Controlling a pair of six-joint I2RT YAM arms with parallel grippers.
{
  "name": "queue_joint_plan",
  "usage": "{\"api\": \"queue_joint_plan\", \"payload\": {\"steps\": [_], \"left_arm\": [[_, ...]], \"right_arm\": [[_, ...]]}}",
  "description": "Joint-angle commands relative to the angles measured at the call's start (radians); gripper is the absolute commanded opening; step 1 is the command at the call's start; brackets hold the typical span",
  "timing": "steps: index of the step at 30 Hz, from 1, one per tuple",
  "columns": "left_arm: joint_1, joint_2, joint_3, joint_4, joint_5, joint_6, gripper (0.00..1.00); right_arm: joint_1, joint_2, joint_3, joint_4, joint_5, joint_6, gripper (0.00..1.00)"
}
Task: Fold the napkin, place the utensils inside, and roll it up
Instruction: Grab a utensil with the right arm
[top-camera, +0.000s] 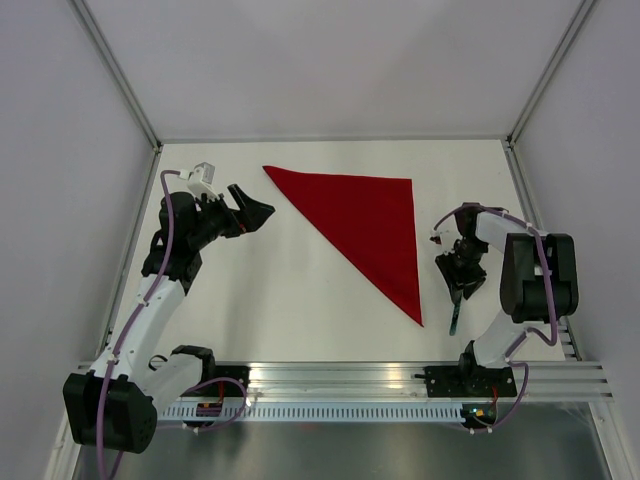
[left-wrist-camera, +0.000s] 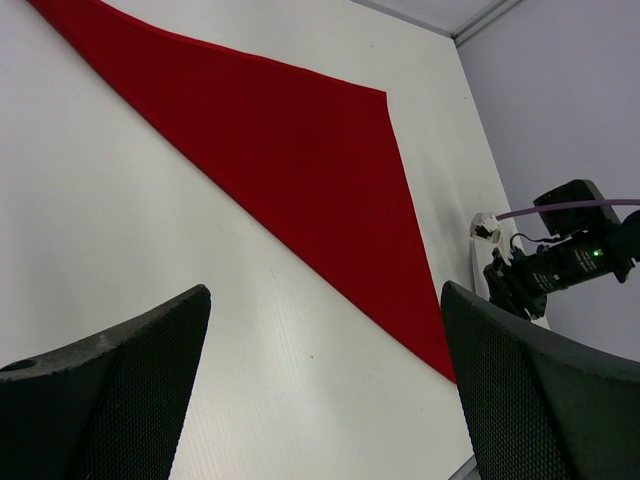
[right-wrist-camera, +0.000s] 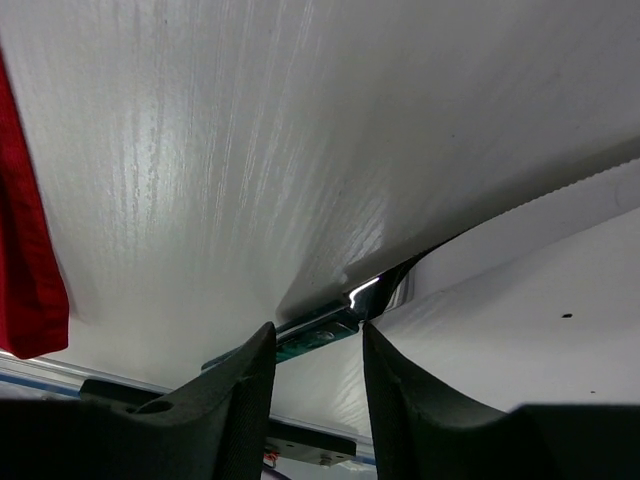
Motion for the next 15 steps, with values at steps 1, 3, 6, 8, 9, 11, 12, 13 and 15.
{"api": "queue_joint_plan", "payload": {"steps": [1, 3, 6, 8, 9, 11, 12, 13, 15], "left_arm": [[0.000, -0.001, 0.007, 0.056, 0.020, -0.033, 1.00], [0.000, 0.002, 0.009, 0.059, 0.021, -0.033, 1.00], [0.000, -0.001, 0.009, 0.056, 0.017, -0.030, 1.00], [0.000, -0.004, 0.009, 0.056, 0.012, -0.027, 1.00], [0.002, -0.004, 0.009, 0.054, 0.012, -0.027, 1.00], [0.002, -0.004, 0.009, 0.056, 0.012, -0.028, 1.00], [0.000, -0.004, 0.009, 0.054, 0.012, -0.027, 1.00], [0.002, -0.004, 0.009, 0.054, 0.012, -0.028, 1.00], [0.002, -0.004, 0.009, 0.054, 0.014, -0.028, 1.00]], "right_arm": [[0.019, 0.052, -0.002, -0.051, 0.128, 0.052, 0.45], [0.030, 0.064, 0.010, -0.045, 0.133, 0.067, 0.41], [0.032, 0.079, 0.033, -0.036, 0.136, 0.087, 0.36], [0.061, 0.090, 0.051, -0.022, 0.142, 0.096, 0.35], [0.064, 0.093, 0.056, -0.013, 0.147, 0.107, 0.32], [0.064, 0.099, 0.073, 0.013, 0.154, 0.115, 0.29], [0.063, 0.102, 0.082, 0.023, 0.157, 0.125, 0.23], [0.064, 0.101, 0.087, 0.044, 0.157, 0.127, 0.20], [0.064, 0.102, 0.096, 0.067, 0.159, 0.130, 0.17]]}}
